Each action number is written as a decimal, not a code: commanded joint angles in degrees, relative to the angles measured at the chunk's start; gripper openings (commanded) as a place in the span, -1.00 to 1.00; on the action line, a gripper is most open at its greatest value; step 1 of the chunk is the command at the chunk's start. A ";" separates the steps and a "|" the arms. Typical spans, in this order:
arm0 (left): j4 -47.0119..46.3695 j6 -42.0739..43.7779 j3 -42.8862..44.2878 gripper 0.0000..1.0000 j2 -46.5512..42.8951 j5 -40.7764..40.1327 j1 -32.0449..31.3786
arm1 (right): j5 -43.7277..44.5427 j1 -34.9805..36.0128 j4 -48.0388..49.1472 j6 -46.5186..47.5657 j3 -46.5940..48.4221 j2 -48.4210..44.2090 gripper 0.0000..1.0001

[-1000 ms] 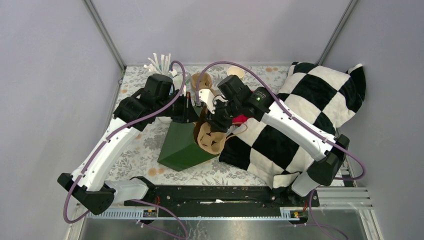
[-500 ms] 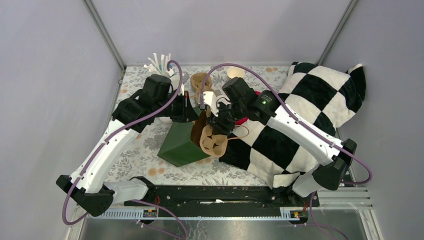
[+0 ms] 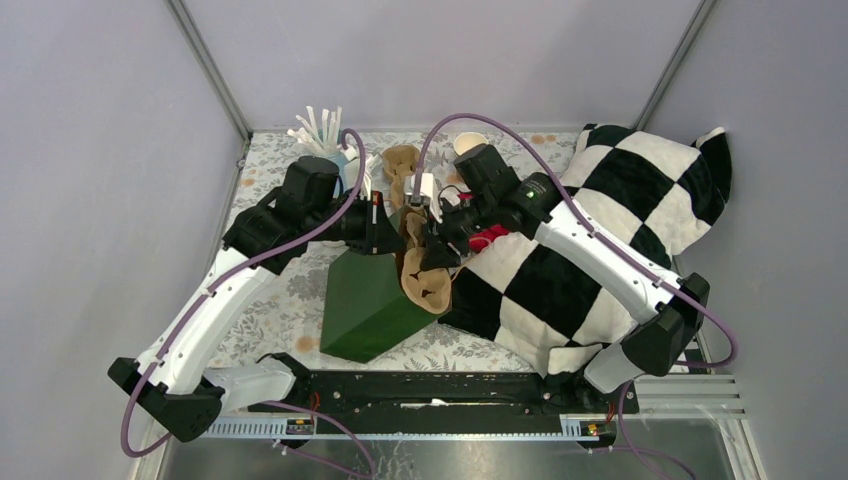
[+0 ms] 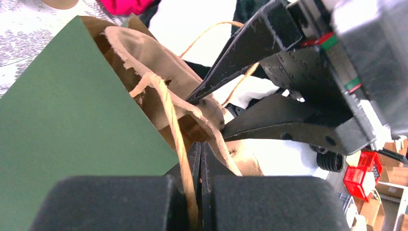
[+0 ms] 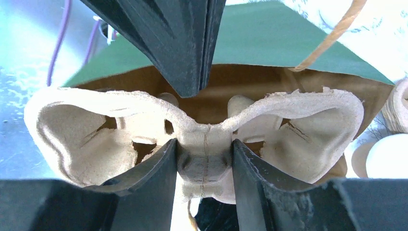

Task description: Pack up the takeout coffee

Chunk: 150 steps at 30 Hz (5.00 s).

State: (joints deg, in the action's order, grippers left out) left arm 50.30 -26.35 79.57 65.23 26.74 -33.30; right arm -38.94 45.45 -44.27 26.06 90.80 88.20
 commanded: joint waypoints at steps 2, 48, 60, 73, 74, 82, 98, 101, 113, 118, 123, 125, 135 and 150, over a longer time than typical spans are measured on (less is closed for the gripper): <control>-5.05 1.64 -0.73 -1.00 -1.28 6.04 -0.23 | -12.09 -1.12 -0.99 -3.48 3.45 -0.61 -0.11; -1.61 5.12 0.04 -1.00 -1.98 -5.88 -0.28 | -13.93 -1.96 -11.56 -6.33 10.19 1.28 -0.15; -0.92 7.97 0.19 -1.00 -1.75 -4.20 -0.27 | -11.27 -2.73 -19.85 2.80 20.98 10.59 -0.08; 0.28 10.50 1.37 -1.00 -0.07 -2.94 -0.23 | 0.52 -2.73 -23.25 9.97 27.22 15.84 -0.11; 0.28 10.65 1.44 -1.00 0.04 -2.79 -0.23 | 1.17 -2.74 -23.25 10.05 27.31 16.11 -0.12; 0.21 11.07 1.52 -1.00 0.51 -2.83 -0.20 | 5.71 -2.65 -21.05 7.15 26.86 16.46 -0.19; 0.37 8.41 0.71 -1.00 -0.70 -9.39 -0.27 | 19.58 1.55 -16.51 2.21 19.96 12.57 -0.08; 0.38 7.33 0.85 -1.00 -1.02 -11.70 -0.27 | 22.53 2.78 -17.48 1.28 20.22 12.73 -0.08; -1.57 4.79 -0.18 -1.00 -1.83 -13.94 -0.27 | 36.67 8.47 -21.55 -6.30 23.52 15.03 -0.06; -3.53 4.30 -1.00 -1.00 -1.98 -12.83 -0.26 | 38.61 10.31 -21.83 -10.21 25.10 16.45 -0.04; -4.86 4.22 -1.27 -1.00 -1.61 -11.41 -0.27 | 38.62 11.69 -21.90 -12.30 25.37 18.07 0.00; -5.45 4.14 -1.44 -1.00 -1.52 -10.92 -0.26 | 38.03 11.75 -21.56 -13.03 24.99 18.44 0.00; -5.96 3.85 -2.29 -1.00 -1.92 -10.33 -0.23 | 34.36 11.76 -13.17 -15.04 17.72 15.52 0.20; -4.93 4.59 -2.68 -1.00 -2.57 -12.41 -0.24 | 36.74 11.78 -6.88 -17.23 12.85 9.27 0.31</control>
State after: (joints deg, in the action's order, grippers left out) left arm 49.78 -23.64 76.34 63.57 12.95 -32.42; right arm -3.03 55.40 -54.43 9.34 104.55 101.10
